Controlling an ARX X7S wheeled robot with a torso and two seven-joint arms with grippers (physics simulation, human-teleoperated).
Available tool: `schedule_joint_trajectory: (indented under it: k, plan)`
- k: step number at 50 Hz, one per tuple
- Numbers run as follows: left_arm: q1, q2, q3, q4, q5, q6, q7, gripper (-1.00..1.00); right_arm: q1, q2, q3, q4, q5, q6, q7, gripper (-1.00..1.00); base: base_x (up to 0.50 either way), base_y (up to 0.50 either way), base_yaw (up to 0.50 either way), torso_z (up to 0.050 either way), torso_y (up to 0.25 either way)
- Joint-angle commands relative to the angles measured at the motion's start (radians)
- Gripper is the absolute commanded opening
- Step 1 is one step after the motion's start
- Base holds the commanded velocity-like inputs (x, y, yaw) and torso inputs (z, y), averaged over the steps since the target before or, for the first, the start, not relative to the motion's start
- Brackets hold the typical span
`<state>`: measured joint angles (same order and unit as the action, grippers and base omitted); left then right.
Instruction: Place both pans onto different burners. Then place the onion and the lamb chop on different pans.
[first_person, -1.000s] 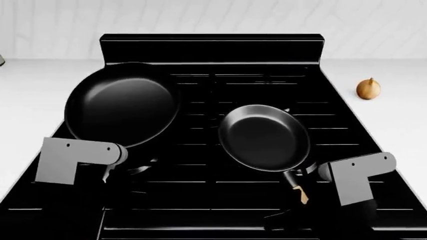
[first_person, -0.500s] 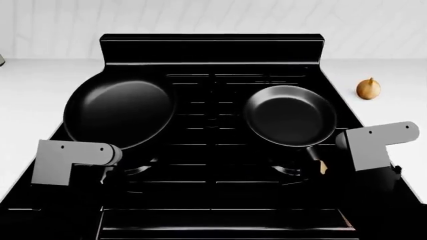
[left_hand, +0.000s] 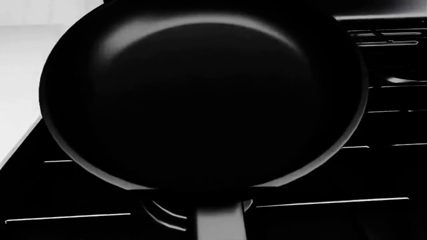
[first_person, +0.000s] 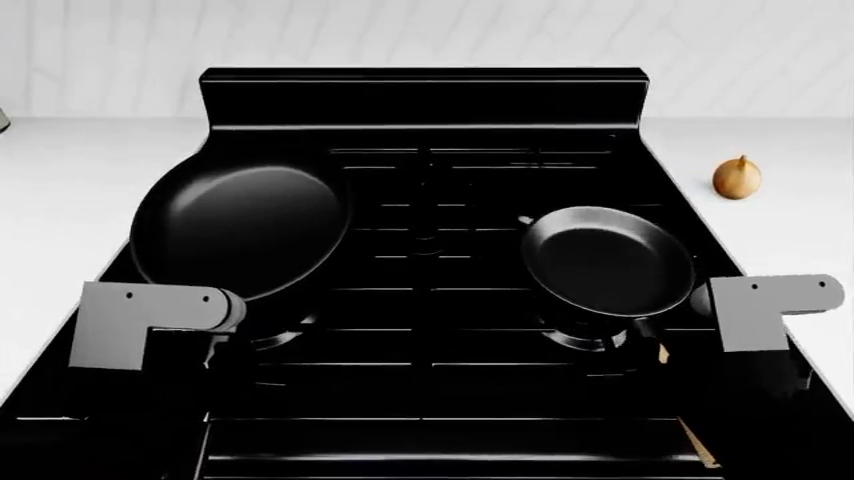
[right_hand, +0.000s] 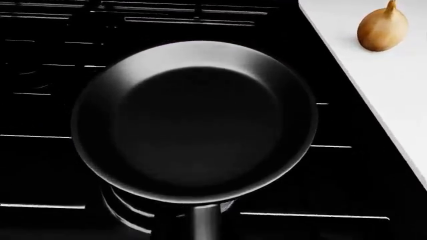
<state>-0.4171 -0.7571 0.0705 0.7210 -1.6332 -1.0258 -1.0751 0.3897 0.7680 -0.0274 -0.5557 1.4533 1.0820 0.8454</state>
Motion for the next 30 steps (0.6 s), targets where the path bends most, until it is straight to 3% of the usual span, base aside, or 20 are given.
schedule_joint_trajectory:
  k: [1, 15, 16, 30]
  plan:
    - [-0.019, 0.006, -0.024, 0.000, 0.051, 0.015, 0.000, -1.00, -0.054, -0.004, 0.089, -0.021, -0.138, -0.067, -0.049, -1.00, 0.00, 0.00, 0.00, 0.000, 0.000]
    - [-0.045, -0.003, -0.012, -0.012, 0.019, 0.014, -0.026, -1.00, -0.085, -0.017, 0.058, -0.013, -0.175, -0.082, -0.087, -1.00, 0.00, 0.00, 0.00, 0.001, 0.005]
    - [-0.033, 0.001, -0.013, -0.010, 0.036, 0.017, -0.014, -1.00, -0.082, -0.017, 0.057, -0.012, -0.171, -0.079, -0.085, 1.00, 0.01, 0.00, 0.00, 0.000, 0.000]
    - [-0.013, 0.003, -0.010, -0.013, 0.075, 0.027, 0.013, -1.00, 0.076, 0.055, 0.096, -0.170, 0.108, -0.018, 0.106, 1.00, 0.00, 0.00, 0.00, 0.001, 0.002]
